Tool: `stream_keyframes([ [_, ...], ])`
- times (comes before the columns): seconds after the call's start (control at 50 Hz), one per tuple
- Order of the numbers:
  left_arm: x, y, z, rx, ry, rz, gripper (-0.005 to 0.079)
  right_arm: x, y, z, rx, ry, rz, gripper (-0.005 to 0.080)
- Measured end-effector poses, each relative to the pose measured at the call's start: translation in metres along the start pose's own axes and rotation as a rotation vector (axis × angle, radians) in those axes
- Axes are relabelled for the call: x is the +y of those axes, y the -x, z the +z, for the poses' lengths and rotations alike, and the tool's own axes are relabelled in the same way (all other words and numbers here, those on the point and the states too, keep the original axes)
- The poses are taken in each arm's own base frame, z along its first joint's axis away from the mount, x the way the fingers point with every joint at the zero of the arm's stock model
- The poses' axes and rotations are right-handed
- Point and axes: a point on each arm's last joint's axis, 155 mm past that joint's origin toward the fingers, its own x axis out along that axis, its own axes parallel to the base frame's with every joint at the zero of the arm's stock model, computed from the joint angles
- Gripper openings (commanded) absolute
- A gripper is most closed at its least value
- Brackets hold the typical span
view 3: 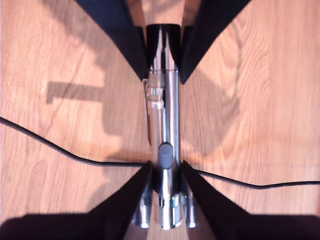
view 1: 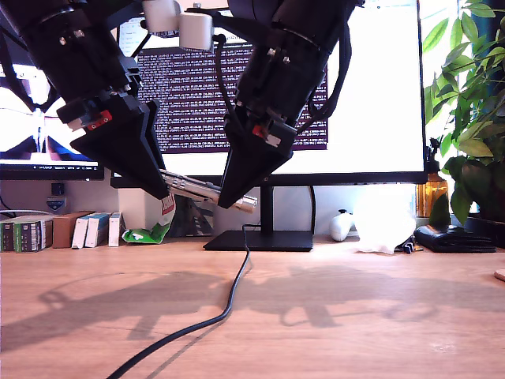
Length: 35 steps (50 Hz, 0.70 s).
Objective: Pick the metallic laser pointer with your right arm, pass it to your left arm, then place it down to the left side of the table
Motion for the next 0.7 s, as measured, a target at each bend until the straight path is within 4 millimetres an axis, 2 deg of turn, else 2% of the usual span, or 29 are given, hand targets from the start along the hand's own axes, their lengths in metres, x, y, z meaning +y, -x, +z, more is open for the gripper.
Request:
stream_keyframes([
  [0.14,0.0000,0.0000,-0.0001,0.000,-0.007,0.000,-0.0024,0.0000,-0.0002,0.0014,-0.002,0.003,-0.003,0.0020],
  [0.28,0.0005,0.0001,0.0000,-0.001,-0.008,0.002,-0.0024,-0.0008,-0.0002,0.0017,-0.003,0.004,-0.006,0.0233],
  [0.32,0.0007,0.0002,0.0001,-0.001,-0.008,0.002,-0.0024,-0.0016,-0.0002,0.0023,-0.004,0.004,-0.009,0.0270],
  [0.48,0.0030,0.0022,-0.0008,0.000,-0.005,0.012,-0.0024,-0.0063,-0.0002,0.0058,-0.013,0.012,-0.032,0.0335],
  [0.7,0.0054,0.0042,-0.0037,0.016,-0.007,0.027,-0.0024,-0.0070,-0.0003,0.0071,-0.014,0.014,-0.037,0.0337],
])
